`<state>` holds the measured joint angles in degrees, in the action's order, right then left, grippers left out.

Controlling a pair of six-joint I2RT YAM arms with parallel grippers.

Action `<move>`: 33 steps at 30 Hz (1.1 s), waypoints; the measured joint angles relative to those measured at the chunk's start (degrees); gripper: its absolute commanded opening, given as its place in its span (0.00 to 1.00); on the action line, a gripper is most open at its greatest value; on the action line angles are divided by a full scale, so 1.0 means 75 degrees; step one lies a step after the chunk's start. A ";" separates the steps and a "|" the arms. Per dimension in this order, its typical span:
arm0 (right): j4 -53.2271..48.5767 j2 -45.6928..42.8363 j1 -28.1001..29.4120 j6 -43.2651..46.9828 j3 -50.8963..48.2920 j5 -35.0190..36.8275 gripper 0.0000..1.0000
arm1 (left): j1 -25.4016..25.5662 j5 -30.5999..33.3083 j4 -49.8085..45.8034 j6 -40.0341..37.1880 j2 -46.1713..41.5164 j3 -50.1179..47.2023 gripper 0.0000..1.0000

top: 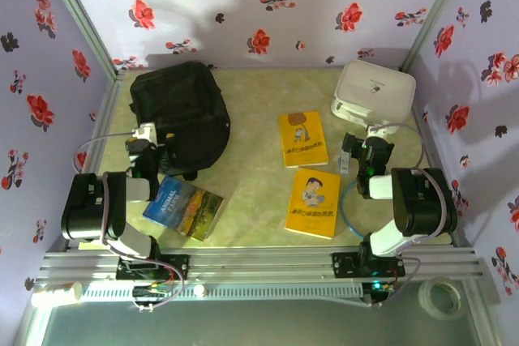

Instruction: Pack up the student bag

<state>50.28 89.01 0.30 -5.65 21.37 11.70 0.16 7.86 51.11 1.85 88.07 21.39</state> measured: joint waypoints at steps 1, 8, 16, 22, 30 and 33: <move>0.0000 0.0000 0.0000 0.0003 0.0000 0.0000 0.99 | 0.0000 0.0000 0.0000 0.0000 0.0000 0.0000 1.00; 0.0000 0.0000 0.0000 0.0003 0.0000 -0.0017 0.99 | 0.0000 0.0000 0.0000 -0.0023 0.0000 0.0000 1.00; -0.0003 0.0000 0.0000 0.0009 0.0000 -0.0280 0.99 | 0.0000 0.0000 -0.0032 -0.0047 0.0000 0.0000 1.00; -0.0003 0.0000 0.0000 0.0009 0.0000 -0.0338 0.99 | 0.0000 0.0000 -0.0041 -0.0050 0.0000 0.0000 1.00; -0.0003 0.0000 0.0000 0.0006 0.0000 -0.0335 0.99 | 0.0000 0.0006 -0.0052 -0.0047 0.0000 0.0000 1.00; -0.0157 -0.0149 0.0003 0.0009 0.0000 -0.0335 0.99 | 0.0000 0.0099 -0.0099 -0.0047 -0.0052 0.0000 1.00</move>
<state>49.10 87.90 0.32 -5.58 21.37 9.19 0.16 8.60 50.37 1.50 87.68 21.39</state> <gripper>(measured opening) 0.993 0.997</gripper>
